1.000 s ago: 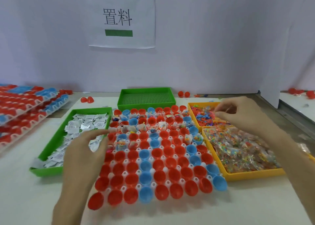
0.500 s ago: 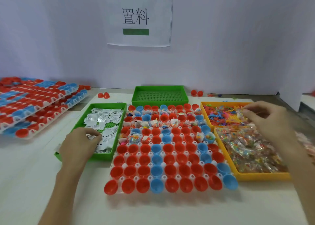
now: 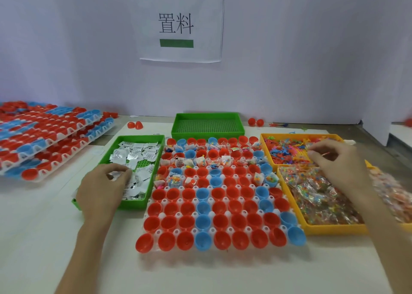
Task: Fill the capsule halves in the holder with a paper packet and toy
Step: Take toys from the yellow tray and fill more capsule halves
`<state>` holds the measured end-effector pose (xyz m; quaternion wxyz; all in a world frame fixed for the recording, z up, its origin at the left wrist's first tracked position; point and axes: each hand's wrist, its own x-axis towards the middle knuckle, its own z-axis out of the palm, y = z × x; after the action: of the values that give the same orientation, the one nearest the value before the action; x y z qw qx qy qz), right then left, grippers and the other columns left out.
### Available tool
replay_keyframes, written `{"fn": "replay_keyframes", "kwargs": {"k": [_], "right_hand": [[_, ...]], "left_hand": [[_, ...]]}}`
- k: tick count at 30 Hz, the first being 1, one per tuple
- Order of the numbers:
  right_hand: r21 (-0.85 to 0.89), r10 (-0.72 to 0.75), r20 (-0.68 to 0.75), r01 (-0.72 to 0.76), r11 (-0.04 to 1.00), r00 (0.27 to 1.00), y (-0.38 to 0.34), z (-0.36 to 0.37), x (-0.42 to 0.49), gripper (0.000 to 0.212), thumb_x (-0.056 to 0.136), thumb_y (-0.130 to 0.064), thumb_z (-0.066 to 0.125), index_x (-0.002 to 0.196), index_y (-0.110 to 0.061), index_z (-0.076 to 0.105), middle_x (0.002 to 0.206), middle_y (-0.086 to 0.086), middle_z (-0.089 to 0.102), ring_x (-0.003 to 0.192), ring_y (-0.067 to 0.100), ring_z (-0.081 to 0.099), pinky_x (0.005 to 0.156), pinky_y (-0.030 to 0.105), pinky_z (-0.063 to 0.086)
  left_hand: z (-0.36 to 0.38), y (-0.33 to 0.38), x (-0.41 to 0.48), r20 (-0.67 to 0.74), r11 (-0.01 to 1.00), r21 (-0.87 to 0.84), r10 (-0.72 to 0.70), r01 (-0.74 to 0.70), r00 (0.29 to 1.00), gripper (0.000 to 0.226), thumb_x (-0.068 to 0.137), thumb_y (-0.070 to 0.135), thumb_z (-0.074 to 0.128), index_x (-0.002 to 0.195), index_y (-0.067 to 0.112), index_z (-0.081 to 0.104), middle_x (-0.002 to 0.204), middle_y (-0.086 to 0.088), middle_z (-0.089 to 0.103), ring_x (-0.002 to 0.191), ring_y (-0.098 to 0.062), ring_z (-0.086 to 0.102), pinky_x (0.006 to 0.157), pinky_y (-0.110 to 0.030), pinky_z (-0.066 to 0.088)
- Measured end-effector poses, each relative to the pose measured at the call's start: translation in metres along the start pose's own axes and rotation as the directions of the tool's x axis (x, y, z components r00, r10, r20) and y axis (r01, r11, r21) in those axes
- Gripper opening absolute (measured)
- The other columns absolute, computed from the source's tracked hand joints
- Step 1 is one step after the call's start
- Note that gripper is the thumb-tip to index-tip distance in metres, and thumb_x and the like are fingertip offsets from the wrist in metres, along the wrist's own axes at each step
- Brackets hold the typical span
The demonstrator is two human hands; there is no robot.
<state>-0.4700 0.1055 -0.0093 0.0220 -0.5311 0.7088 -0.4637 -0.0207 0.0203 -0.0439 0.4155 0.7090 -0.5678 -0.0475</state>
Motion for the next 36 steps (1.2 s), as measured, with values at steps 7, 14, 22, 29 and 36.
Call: {"fn": "replay_keyframes", "kwargs": {"k": [7, 14, 22, 29, 36], "right_hand": [[0.0, -0.032, -0.021, 0.032, 0.999, 0.999, -0.003, -0.001, 0.001, 0.007, 0.092, -0.014, 0.07, 0.093, -0.019, 0.072, 0.088, -0.004, 0.069, 0.078, 0.013, 0.065, 0.06, 0.029, 0.053], [-0.026, -0.14, -0.056, 0.138, 0.99, 0.989, -0.017, -0.003, 0.0, 0.009, 0.091, -0.011, 0.07, 0.093, -0.02, 0.071, 0.091, -0.003, 0.069, 0.08, 0.008, 0.063, 0.068, 0.022, 0.053], [0.001, -0.392, -0.026, 0.392, 0.92, 0.92, -0.078, -0.022, 0.009, 0.013, 0.087, -0.004, 0.074, 0.088, -0.017, 0.073, 0.09, 0.001, 0.069, 0.08, 0.012, 0.065, 0.079, 0.015, 0.052], [0.501, -0.305, 0.119, 0.208, 0.84, 0.945, -0.159, -0.002, -0.053, 0.019, 0.081, -0.015, 0.079, 0.089, -0.032, 0.075, 0.084, -0.016, 0.076, 0.08, 0.003, 0.073, 0.072, 0.011, 0.054], [0.785, -0.067, 0.073, -0.016, 0.619, 0.995, -0.166, 0.022, -0.102, 0.015, 0.07, -0.02, 0.078, 0.085, -0.017, 0.078, 0.08, 0.002, 0.077, 0.077, 0.015, 0.074, 0.072, 0.02, 0.057]], "left_hand": [[-0.002, -0.003, -0.001, -0.178, 0.978, -0.195, 0.042, -0.077, 0.983, 0.012, 0.085, 0.02, 0.077, 0.094, 0.012, 0.076, 0.095, -0.009, 0.072, 0.084, -0.025, 0.06, 0.079, -0.037, 0.047], [-0.008, 0.0, -0.005, -0.204, 0.955, -0.292, -0.012, -0.049, 0.979, 0.012, 0.083, 0.011, 0.079, 0.081, 0.013, 0.067, 0.076, -0.003, 0.065, 0.069, 0.012, 0.058, 0.064, 0.001, 0.039], [-0.016, 0.021, -0.016, -0.332, 0.891, -0.395, 0.089, -0.224, 0.939, 0.018, 0.089, 0.009, 0.072, 0.108, 0.008, 0.072, 0.095, -0.001, 0.071, 0.079, 0.007, 0.064, 0.085, -0.009, 0.051], [-0.035, 0.121, -0.075, 0.097, 0.419, -0.901, -0.054, 0.111, 0.994, 0.016, 0.073, 0.028, 0.081, 0.086, 0.022, 0.076, 0.081, -0.002, 0.077, 0.076, -0.015, 0.075, 0.066, -0.019, 0.058], [-0.02, 0.17, -0.136, 0.416, 0.019, -0.909, 0.012, 0.415, 0.909, 0.007, 0.063, 0.019, 0.079, 0.069, 0.018, 0.075, 0.073, -0.009, 0.073, 0.073, -0.017, 0.073, 0.068, -0.021, 0.058]]}}
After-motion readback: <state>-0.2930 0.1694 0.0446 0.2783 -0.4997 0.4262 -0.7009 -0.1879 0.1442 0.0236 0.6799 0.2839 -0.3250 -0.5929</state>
